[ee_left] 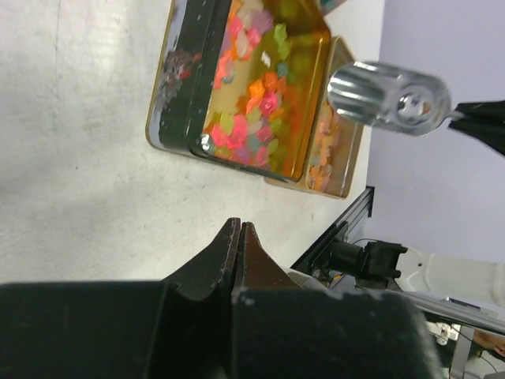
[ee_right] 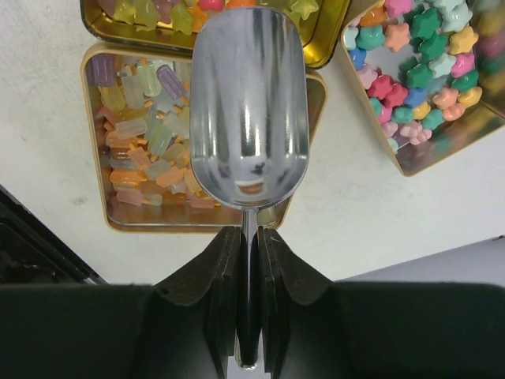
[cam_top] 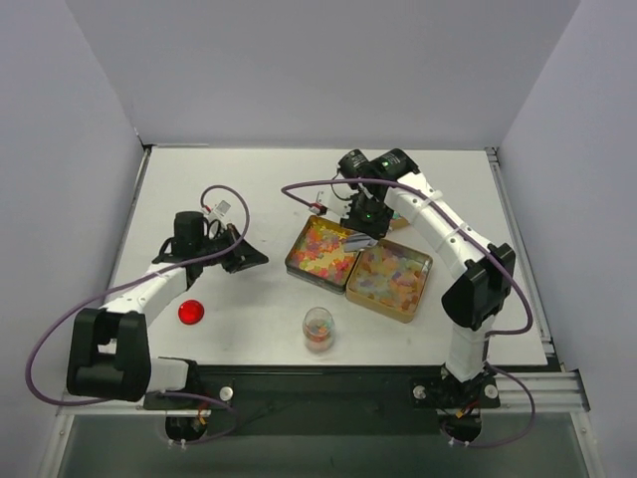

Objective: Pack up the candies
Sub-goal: Scoop the fake candies from the storage box.

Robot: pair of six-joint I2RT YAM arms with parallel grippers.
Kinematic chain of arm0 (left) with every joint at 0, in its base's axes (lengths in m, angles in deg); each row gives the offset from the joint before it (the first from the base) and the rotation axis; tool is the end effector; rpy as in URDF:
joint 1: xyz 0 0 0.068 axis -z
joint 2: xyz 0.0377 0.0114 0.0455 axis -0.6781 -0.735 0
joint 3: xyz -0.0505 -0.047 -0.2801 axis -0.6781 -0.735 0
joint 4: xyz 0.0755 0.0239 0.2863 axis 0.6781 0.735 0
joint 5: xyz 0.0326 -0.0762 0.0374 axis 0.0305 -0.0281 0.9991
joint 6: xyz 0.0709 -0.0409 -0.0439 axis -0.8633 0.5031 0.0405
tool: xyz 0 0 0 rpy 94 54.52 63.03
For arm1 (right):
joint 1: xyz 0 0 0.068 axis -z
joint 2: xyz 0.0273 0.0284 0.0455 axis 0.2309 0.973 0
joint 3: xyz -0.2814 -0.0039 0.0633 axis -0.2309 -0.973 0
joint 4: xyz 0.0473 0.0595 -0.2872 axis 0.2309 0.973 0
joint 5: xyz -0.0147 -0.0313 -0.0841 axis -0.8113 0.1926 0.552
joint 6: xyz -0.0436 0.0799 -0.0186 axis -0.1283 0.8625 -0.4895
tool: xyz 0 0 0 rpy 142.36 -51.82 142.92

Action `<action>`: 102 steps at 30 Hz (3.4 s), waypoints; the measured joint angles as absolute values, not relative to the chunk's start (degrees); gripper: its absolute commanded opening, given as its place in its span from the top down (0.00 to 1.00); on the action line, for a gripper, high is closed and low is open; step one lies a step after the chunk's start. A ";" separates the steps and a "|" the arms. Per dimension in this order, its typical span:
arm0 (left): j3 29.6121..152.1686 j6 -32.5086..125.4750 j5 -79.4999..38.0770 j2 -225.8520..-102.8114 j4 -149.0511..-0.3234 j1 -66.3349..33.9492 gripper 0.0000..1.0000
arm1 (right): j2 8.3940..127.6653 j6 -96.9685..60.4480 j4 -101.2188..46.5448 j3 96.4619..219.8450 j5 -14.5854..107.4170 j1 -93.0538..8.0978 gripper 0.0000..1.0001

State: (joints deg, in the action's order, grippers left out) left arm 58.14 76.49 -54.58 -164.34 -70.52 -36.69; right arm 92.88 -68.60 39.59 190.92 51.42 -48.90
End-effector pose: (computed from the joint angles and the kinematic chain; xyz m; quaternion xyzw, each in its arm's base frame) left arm 0.3128 -0.0892 0.1832 -0.1065 0.8469 -0.4605 0.2435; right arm 0.3584 0.2609 0.3122 -0.6252 0.7497 0.0073 0.2170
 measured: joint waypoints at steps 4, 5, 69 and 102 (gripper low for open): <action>57.22 76.22 -53.09 -166.59 -70.15 -33.63 1.00 | 96.53 -68.89 39.09 193.54 51.82 -48.90 1.00; 57.20 76.25 -52.83 -167.34 -70.06 -33.20 1.00 | 97.53 -69.04 38.87 194.02 51.90 -48.90 1.00; 75.87 76.11 -51.04 -199.51 -66.98 -27.73 1.00 | 116.86 -101.65 27.62 196.73 46.88 -52.44 1.00; 86.60 56.42 -58.91 -198.00 -43.61 -37.74 0.90 | 111.13 -96.97 18.96 183.23 23.42 -44.38 1.00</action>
